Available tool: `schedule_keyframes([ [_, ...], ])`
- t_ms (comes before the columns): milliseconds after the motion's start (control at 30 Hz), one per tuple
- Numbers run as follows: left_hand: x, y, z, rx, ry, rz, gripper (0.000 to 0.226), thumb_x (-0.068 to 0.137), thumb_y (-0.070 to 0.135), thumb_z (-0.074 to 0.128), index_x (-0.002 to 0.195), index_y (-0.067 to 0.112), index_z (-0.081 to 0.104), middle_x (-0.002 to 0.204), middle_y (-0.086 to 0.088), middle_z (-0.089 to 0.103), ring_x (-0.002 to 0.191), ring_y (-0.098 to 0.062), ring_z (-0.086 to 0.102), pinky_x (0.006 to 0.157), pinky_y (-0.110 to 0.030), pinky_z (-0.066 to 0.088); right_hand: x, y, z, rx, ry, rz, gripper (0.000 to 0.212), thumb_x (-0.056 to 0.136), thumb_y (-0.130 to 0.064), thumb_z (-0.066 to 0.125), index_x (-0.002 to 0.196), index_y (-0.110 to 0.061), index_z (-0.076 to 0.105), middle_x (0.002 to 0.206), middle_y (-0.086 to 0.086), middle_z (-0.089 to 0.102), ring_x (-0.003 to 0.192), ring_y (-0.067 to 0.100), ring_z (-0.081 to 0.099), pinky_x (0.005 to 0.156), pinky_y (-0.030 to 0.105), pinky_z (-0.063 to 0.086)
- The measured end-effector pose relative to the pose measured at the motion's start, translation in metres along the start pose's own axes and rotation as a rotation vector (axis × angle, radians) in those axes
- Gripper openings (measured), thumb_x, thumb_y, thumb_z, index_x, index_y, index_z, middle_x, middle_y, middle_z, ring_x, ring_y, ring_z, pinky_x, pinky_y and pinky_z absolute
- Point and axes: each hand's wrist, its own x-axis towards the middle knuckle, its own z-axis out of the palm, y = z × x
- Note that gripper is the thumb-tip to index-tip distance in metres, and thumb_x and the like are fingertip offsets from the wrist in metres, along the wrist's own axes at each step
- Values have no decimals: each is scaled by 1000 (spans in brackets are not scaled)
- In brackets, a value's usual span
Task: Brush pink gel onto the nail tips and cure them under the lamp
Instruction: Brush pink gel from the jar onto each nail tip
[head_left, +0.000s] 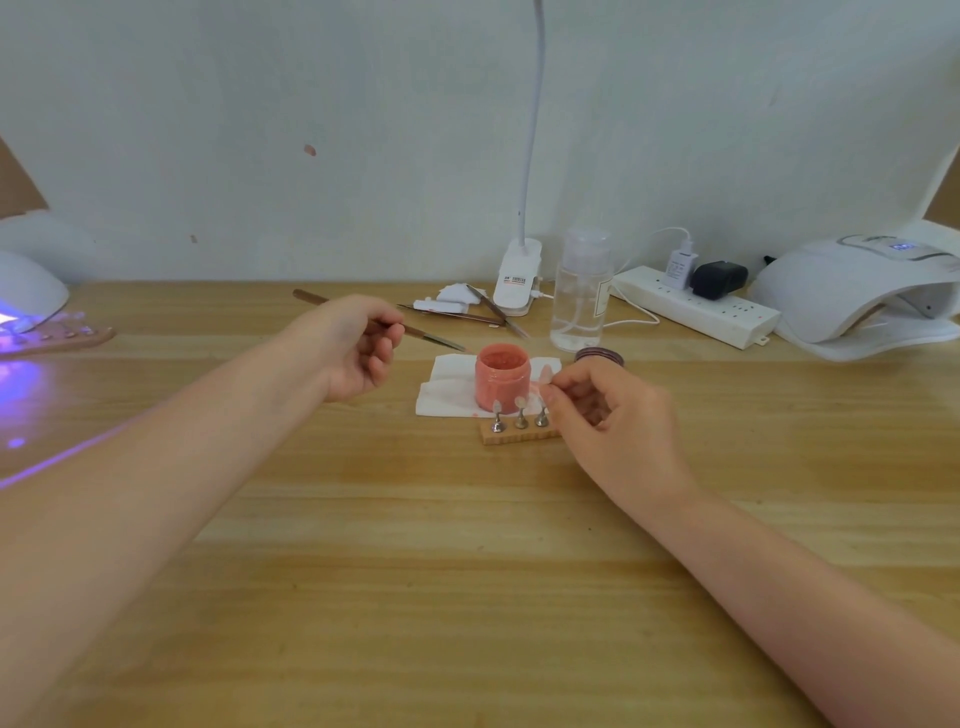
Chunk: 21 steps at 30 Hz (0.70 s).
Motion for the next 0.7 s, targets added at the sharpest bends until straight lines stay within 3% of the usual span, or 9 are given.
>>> schedule_keyframes([
  [267, -39, -11, 20, -116, -69, 411, 9, 84, 14, 70, 77, 14, 65, 63, -1, 70, 48, -5, 57, 42, -14, 42, 0, -3, -2, 11, 7, 37, 3, 85, -9, 68, 83, -10, 68, 69, -4, 66, 65, 10, 61, 64, 25, 52],
  [367, -59, -26, 25, 66, -43, 713, 12, 85, 14, 69, 75, 16, 64, 66, 0, 71, 55, -7, 60, 50, -17, 46, 0, -4, -3, 28, 17, 45, 1, 85, -9, 68, 84, -9, 68, 69, -2, 66, 64, 8, 61, 64, 24, 52],
  [467, -78, -46, 31, 277, -16, 987, 17, 87, 14, 67, 74, 22, 62, 68, 11, 70, 60, 2, 61, 55, -10, 45, 0, -4, -4, 38, 29, 50, 1, 85, -9, 68, 85, -9, 68, 70, -1, 66, 64, 9, 61, 63, 23, 52],
  [600, -90, -65, 36, 517, -45, 1202, 19, 87, 5, 65, 78, 21, 60, 76, 37, 63, 78, 21, 57, 63, 2, 39, 0, -5, -3, 37, 34, 48, 1, 85, -8, 67, 86, -7, 68, 71, 1, 67, 64, 11, 61, 63, 24, 52],
  [700, -86, -73, 35, 585, -44, 1296, 20, 85, 0, 65, 82, 19, 61, 79, 39, 59, 83, 25, 53, 68, 4, 36, 0, -6, -4, 25, 31, 40, 2, 85, -8, 67, 86, -7, 68, 71, 1, 67, 63, 9, 61, 63, 23, 52],
])
